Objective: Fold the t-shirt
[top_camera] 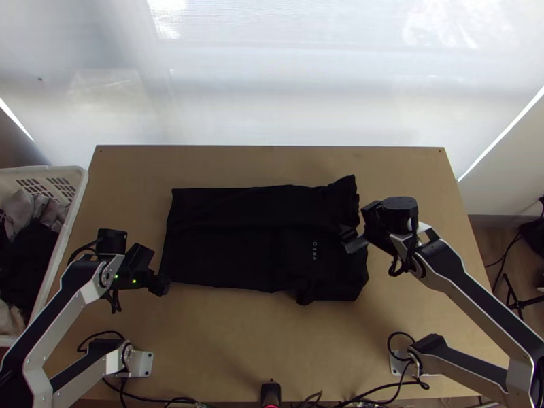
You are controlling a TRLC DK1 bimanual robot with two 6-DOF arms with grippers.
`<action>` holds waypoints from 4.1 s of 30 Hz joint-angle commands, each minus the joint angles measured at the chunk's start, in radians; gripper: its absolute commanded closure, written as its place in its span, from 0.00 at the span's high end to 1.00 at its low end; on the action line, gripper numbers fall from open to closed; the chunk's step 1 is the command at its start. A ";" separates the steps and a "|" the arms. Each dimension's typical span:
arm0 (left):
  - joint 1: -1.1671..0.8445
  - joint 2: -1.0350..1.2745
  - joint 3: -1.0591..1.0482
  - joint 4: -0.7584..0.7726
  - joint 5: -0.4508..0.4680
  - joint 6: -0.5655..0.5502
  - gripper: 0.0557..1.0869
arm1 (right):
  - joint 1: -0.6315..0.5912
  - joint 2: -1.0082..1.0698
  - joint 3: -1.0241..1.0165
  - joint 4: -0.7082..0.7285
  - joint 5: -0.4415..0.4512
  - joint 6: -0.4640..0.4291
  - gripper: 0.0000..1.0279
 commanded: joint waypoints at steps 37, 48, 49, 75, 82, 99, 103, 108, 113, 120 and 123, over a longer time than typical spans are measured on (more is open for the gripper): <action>0.010 0.100 0.250 0.223 0.030 -0.193 0.03 | 0.379 -0.021 -0.097 -0.447 -0.126 -0.102 0.91; 0.013 0.116 0.242 0.224 0.031 -0.193 0.03 | 0.341 0.023 -0.180 -0.381 -0.124 -0.126 0.90; 0.015 0.116 0.242 0.224 0.031 -0.193 0.03 | 0.332 0.032 -0.180 -0.373 -0.124 -0.128 0.90; 0.027 0.084 0.236 0.204 0.040 -0.183 0.03 | 0.201 0.074 -0.114 -0.238 -0.112 -0.159 0.03; 0.052 0.004 0.241 0.158 0.045 -0.180 0.03 | 0.112 0.045 0.045 -0.313 -0.112 -0.160 0.03; 0.055 0.020 0.253 0.103 0.043 -0.142 0.03 | 0.043 0.144 0.231 -0.304 -0.112 -0.154 0.03; 0.044 0.093 0.256 0.112 0.040 -0.131 0.03 | 0.026 0.190 0.278 -0.293 -0.114 -0.152 0.03; 0.038 0.199 0.307 0.125 0.010 -0.119 0.03 | 0.008 0.250 0.332 -0.284 -0.112 -0.152 0.03; 0.042 0.247 0.385 0.143 -0.009 -0.116 0.03 | -0.017 0.309 0.375 -0.266 -0.112 -0.152 0.03; 0.038 0.330 0.477 0.177 -0.032 -0.125 0.03 | -0.044 0.414 0.447 -0.239 -0.112 -0.143 0.03; 0.033 0.383 0.518 0.177 -0.047 -0.125 0.03 | -0.060 0.459 0.486 -0.236 -0.114 -0.143 0.03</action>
